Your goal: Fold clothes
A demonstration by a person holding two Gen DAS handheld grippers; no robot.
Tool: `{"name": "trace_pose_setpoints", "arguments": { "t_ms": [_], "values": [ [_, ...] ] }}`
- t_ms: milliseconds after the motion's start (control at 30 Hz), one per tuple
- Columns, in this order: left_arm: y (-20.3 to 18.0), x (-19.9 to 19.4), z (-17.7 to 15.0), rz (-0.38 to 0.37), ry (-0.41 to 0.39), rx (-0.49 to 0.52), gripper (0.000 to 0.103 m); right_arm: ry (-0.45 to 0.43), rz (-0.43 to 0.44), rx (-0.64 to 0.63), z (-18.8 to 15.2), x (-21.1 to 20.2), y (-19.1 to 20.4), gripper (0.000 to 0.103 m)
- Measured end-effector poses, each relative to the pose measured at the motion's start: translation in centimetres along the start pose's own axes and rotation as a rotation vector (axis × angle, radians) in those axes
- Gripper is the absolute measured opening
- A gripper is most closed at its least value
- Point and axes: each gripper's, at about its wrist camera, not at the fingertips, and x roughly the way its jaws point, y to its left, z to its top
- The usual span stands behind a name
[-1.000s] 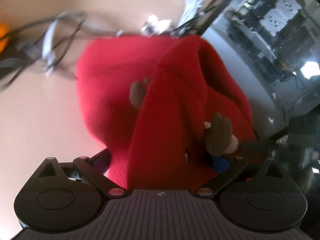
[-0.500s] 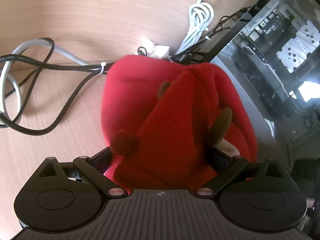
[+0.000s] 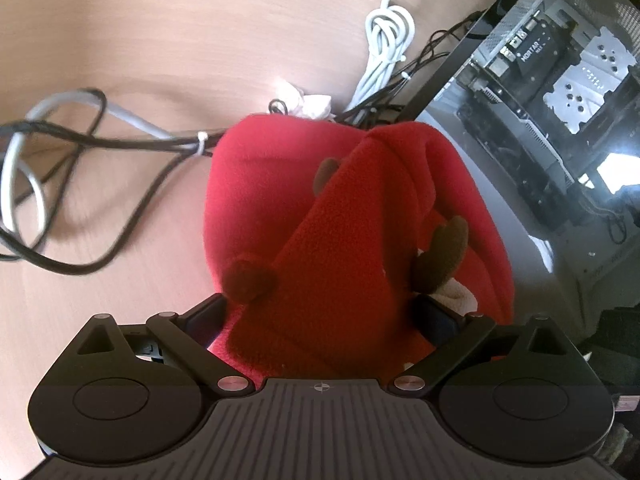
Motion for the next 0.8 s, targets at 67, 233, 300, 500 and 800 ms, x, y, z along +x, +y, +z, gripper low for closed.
{"name": "trace_pose_setpoints", "arguments": {
  "t_ms": [67, 233, 300, 500, 800],
  "values": [
    [-0.2, -1.7, 0.1, -0.008, -0.038, 0.021, 0.100, -0.032, -0.028, -0.039, -0.3, -1.5, 0.4, 0.103],
    [-0.4, -3.5, 0.2, -0.026, -0.085, 0.041, 0.100, -0.133, -0.117, -0.105, 0.2, -4.4, 1.4, 0.103],
    [-0.6, -2.7, -0.2, -0.011, -0.066, 0.054, 0.100, -0.143, -0.158, -0.103, 1.0, -3.7, 1.6, 0.103],
    [-2.6, -2.4, -1.7, -0.011, -0.044, 0.151, 0.095, -0.103, -0.173, -0.064, 2.1, -0.2, 0.9, 0.089],
    [-3.3, -7.2, -2.1, -0.174, -0.039, 0.171, 0.074, -0.122, -0.205, -0.175, 3.6, -0.2, 3.2, 0.073]
  ]
}}
